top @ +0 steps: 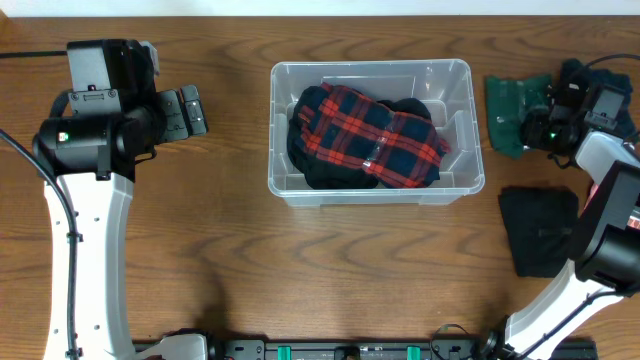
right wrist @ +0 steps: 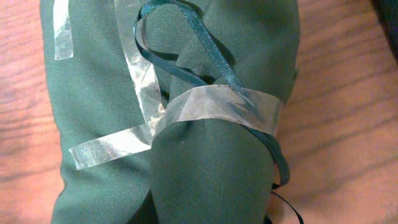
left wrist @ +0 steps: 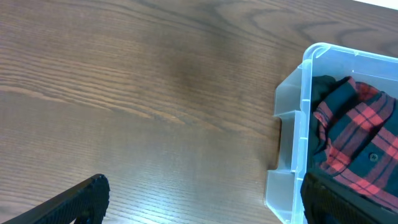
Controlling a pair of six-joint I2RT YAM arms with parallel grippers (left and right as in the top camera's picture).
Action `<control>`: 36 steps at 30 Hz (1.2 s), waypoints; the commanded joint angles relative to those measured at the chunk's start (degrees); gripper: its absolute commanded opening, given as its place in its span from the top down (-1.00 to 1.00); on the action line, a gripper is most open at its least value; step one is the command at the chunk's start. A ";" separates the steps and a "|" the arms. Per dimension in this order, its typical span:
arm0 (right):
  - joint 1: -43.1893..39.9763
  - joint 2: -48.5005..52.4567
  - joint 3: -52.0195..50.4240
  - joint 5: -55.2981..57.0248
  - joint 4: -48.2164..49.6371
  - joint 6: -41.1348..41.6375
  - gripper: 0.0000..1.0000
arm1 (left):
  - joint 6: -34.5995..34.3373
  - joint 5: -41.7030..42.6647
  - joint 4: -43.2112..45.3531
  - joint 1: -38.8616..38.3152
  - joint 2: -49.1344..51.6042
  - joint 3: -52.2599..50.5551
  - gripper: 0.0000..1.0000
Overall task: Pack container
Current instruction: 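Reach the right gripper to the green taped bundle and grasp it, then carry the green bundle with the right gripper and release it in the bin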
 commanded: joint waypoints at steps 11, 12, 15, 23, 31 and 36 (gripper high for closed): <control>5.07 -31.61 -0.96 -0.04 -2.36 0.85 0.97 | -0.26 0.33 -0.15 0.20 0.57 0.04 -0.96; 6.16 -33.27 -0.96 -0.04 -2.86 0.85 0.98 | -0.26 0.33 -0.15 0.20 0.57 0.04 -0.96; 11.28 -37.44 -0.96 -0.07 -4.63 0.85 0.97 | -0.26 0.33 -0.13 0.20 0.57 0.04 -0.96; 25.97 -36.22 -1.01 0.31 -6.51 1.60 0.97 | -0.26 0.33 -0.13 0.20 0.57 0.04 -0.96; 29.57 -27.19 -1.01 6.43 -6.71 5.81 0.97 | -0.26 0.33 -0.13 0.20 0.59 0.04 -0.96; 29.57 -22.75 -1.01 6.43 -9.42 6.45 0.97 | -0.26 0.33 -0.13 0.20 0.59 0.04 -0.96</control>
